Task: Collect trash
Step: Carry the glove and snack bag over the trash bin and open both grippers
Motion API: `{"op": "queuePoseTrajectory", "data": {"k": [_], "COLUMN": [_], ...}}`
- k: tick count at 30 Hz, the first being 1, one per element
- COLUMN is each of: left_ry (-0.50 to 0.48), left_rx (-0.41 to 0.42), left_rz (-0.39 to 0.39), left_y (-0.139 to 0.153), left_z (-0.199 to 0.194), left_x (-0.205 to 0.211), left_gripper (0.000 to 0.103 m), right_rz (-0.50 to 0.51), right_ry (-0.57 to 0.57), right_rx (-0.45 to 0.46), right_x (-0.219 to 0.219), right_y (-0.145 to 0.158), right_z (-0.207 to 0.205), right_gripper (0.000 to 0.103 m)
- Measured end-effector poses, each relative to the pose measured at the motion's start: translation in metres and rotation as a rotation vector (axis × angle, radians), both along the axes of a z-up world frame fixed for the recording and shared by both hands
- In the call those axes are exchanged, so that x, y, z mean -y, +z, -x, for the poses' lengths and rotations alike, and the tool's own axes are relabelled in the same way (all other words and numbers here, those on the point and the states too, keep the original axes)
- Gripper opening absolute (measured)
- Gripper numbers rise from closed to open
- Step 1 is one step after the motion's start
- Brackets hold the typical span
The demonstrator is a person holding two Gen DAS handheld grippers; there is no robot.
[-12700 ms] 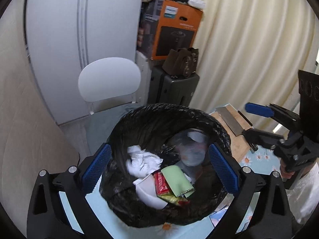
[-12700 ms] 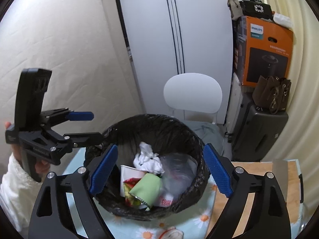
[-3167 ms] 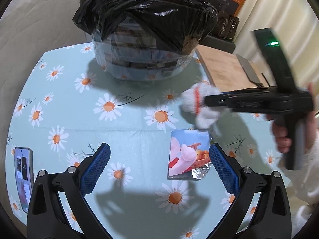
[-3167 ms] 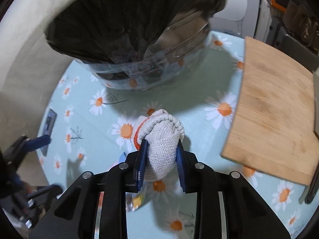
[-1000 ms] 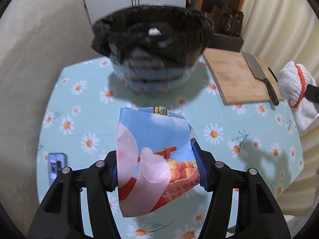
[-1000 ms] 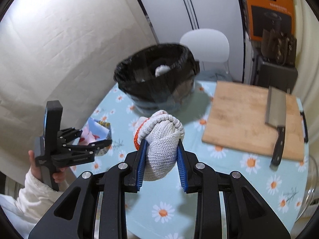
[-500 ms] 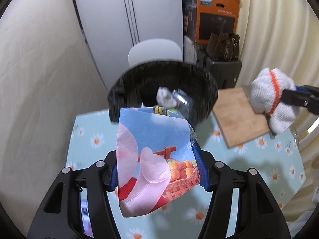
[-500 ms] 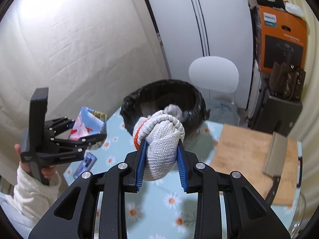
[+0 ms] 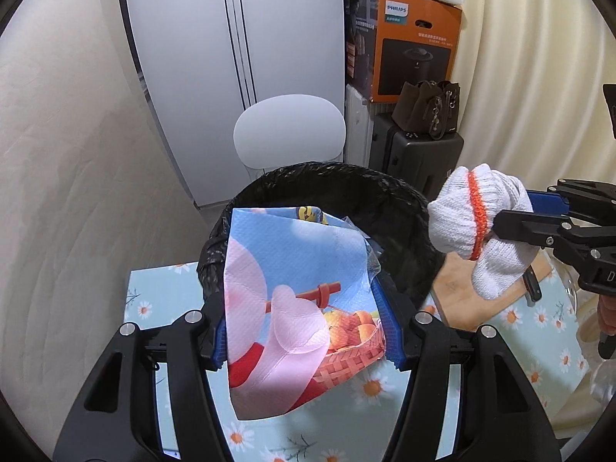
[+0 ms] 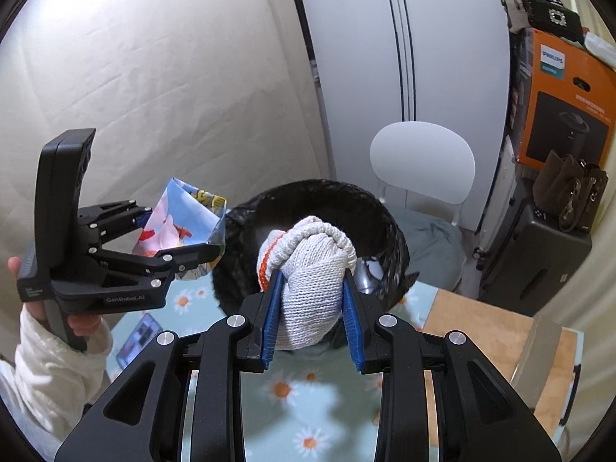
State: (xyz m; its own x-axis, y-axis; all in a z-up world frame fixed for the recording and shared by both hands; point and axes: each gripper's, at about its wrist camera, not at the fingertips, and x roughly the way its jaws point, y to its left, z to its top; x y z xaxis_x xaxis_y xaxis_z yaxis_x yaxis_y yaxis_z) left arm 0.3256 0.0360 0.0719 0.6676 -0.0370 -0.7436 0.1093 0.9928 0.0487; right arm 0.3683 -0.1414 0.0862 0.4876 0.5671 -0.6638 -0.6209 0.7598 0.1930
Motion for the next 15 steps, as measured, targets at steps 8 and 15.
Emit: {"op": "queuePoseTrajectory", "data": {"k": [8,15], "left_ry": [0.028,0.028], "left_rx": [0.019,0.037], "left_rz": [0.041,0.071], "left_y": [-0.016,-0.015], "left_z": [-0.015,-0.004], "left_x": [-0.011,-0.006], "left_gripper": [0.087,0.097], "right_rz": [0.039,0.028], "right_ry": [-0.047,-0.061], "right_rx": [0.099,0.073], "right_x": [-0.004,0.017], "right_y": [-0.008,-0.017], "right_z": [-0.007,0.004], "right_gripper": [0.081,0.087]}}
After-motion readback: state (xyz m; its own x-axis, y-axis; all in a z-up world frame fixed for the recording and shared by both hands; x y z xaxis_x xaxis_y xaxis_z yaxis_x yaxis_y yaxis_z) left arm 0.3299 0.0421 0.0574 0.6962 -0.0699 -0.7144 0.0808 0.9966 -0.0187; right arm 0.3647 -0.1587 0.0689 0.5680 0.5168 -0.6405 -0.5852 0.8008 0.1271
